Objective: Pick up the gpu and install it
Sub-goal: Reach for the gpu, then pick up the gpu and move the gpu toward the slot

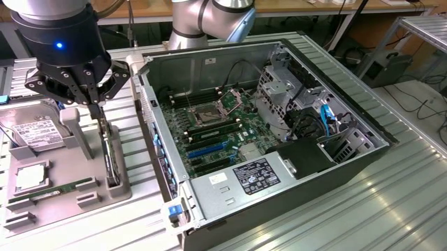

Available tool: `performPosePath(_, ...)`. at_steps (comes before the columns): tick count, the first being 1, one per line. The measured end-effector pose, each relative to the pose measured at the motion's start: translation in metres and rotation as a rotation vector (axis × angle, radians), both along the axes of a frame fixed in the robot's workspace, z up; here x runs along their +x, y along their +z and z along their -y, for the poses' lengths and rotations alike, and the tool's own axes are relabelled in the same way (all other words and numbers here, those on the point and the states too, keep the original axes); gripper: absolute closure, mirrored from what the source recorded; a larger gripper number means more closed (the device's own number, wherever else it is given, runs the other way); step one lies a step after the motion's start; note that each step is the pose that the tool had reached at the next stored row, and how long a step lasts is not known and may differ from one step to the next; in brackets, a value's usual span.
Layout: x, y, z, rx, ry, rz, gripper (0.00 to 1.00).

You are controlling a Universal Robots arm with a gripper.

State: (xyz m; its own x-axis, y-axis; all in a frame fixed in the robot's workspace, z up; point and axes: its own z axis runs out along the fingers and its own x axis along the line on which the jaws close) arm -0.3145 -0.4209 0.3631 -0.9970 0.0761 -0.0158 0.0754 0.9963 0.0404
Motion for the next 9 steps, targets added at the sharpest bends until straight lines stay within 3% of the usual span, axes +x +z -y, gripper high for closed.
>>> performPosePath(9,0.0000,0.0000,0.0000,0.0000,0.000,0.0000,0.89)
